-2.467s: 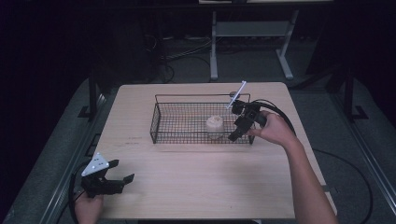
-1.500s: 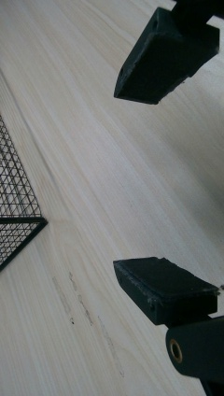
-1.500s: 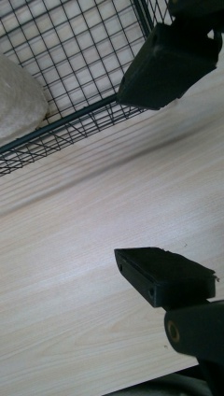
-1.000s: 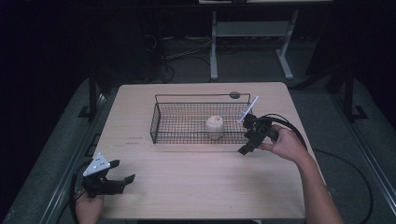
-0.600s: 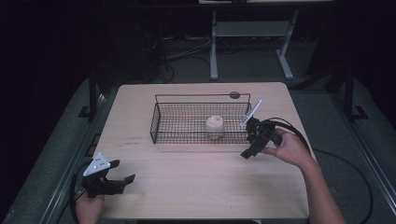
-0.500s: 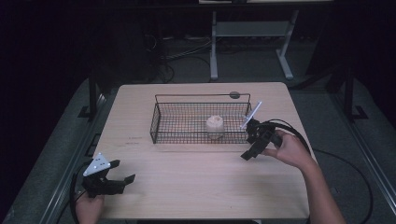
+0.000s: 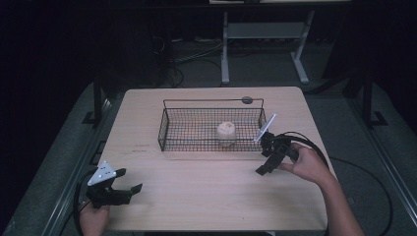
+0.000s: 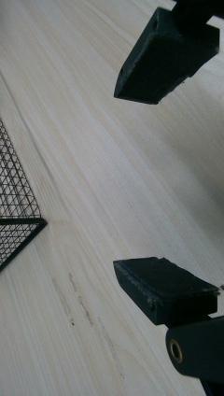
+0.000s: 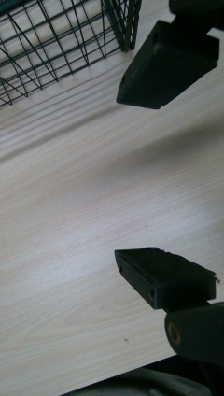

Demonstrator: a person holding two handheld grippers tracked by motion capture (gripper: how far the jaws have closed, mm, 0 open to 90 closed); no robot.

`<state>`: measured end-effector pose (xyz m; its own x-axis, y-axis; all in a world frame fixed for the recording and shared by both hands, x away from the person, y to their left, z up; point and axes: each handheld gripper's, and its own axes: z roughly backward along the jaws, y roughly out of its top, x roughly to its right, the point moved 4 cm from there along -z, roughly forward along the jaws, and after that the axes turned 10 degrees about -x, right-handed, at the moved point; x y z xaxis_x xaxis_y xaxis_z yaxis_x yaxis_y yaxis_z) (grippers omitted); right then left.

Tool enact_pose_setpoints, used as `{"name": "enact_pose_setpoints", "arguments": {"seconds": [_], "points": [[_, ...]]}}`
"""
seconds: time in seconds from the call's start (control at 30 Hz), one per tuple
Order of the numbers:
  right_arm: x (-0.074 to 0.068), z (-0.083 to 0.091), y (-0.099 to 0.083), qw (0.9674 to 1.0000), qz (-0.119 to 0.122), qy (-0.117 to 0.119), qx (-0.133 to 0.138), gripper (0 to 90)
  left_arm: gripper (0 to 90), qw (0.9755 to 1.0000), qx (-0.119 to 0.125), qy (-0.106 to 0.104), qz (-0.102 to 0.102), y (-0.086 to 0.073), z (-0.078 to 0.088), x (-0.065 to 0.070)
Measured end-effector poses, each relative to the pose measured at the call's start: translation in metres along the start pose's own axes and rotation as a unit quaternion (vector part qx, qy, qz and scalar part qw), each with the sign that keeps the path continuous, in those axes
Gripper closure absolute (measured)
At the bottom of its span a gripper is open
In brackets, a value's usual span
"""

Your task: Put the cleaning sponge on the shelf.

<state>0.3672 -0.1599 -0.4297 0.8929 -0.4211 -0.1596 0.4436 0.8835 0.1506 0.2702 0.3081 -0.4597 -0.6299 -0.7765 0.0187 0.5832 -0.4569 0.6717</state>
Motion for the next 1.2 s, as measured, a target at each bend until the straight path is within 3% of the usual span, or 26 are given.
{"name": "enact_pose_setpoints", "arguments": {"seconds": [0.3,0.7,1.2], "points": [[-0.004,-0.007,-0.012,0.9999,-0.005,0.008,0.01,20.4,13.7,1.0,-0.001,0.0,-0.001,0.0,0.0,0.0],[-0.007,-0.008,-0.029,0.9997,-0.009,0.002,0.024,20.7,13.7,1.0,0.0,0.001,0.0,0.0,0.0,0.0],[-0.009,-0.022,-0.058,0.9991,-0.027,0.003,0.033,20.5,13.7,1.0,-0.002,0.001,-0.002,0.0,-0.001,0.001]]}}
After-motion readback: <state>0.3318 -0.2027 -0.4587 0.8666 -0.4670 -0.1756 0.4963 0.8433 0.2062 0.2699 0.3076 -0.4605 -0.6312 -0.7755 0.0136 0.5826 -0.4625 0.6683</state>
